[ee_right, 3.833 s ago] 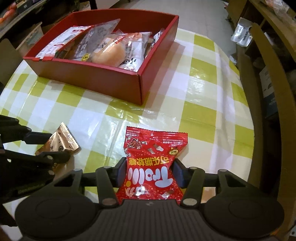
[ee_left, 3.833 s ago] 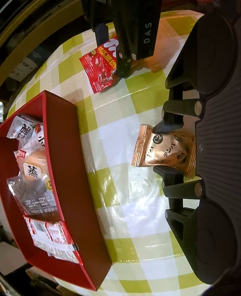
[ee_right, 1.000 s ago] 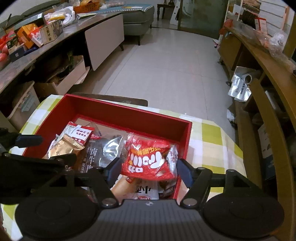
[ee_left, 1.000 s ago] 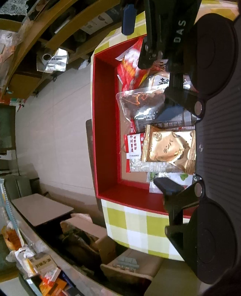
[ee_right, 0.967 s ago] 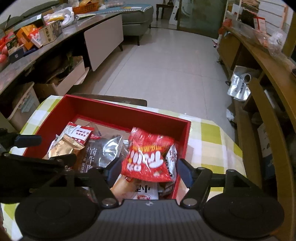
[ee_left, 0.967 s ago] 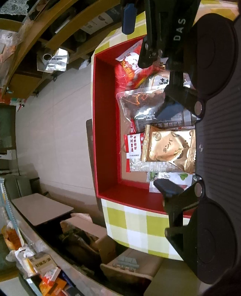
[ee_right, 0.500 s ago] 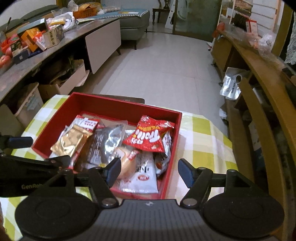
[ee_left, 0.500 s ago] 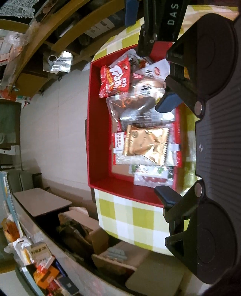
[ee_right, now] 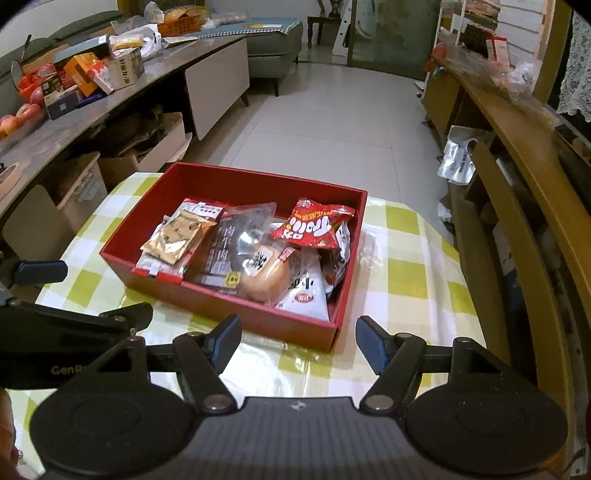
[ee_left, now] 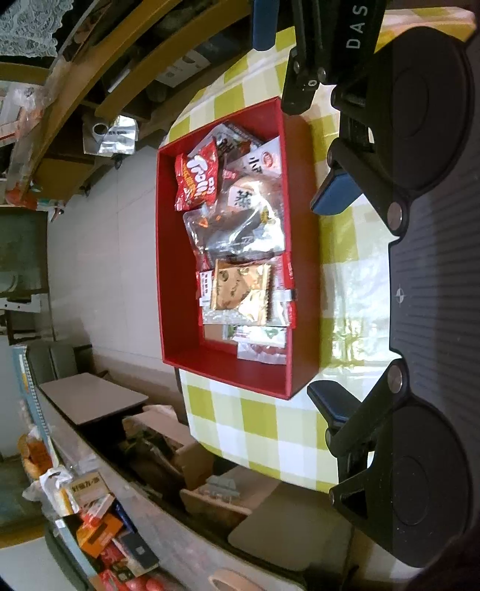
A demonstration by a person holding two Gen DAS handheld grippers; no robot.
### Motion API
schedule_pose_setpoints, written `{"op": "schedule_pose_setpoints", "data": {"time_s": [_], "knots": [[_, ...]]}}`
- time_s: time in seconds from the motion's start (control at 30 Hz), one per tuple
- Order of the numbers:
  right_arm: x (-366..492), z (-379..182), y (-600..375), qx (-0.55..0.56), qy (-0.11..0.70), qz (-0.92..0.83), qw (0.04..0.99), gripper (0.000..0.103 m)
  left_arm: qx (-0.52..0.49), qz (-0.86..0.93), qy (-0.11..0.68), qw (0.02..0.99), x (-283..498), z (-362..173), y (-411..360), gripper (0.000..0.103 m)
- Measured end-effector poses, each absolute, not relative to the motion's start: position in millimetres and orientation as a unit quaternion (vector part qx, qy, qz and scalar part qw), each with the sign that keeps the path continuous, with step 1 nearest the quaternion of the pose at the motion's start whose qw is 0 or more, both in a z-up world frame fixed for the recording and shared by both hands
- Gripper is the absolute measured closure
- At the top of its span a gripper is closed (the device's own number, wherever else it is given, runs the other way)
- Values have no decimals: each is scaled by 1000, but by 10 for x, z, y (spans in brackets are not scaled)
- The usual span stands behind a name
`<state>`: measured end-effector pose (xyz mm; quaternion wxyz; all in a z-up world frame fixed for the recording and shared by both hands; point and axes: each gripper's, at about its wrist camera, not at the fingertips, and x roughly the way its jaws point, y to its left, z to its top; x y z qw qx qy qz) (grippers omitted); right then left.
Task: Organize snacks
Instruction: 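Lower both snacks into the red box, open both grippers and withdraw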
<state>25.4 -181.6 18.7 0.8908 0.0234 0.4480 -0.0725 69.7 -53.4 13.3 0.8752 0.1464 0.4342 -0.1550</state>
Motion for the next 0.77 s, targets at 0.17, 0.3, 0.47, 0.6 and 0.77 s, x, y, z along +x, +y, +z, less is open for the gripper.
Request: {"op": "schedule_pose_setpoints", "data": {"time_s": [0.17,0.3,0.47,0.6,0.77], "knots": [[119,213,-1770,26,446,-70,892,28,148,-157,432,876,582,148,-497,5],[35,224,-1736,23,444,-69,893,28,150,-157,430,876,500,151,-468,5],[-16,221,-1714,25,444,-64,893,28,155,-154,425,878,428,164,-437,5],[-30,226,-1696,22,444,-62,894,28,152,-153,426,879,410,162,-418,5],[-34,226,-1713,24,444,-59,894,27,153,-151,421,881,384,164,-414,5]]}}
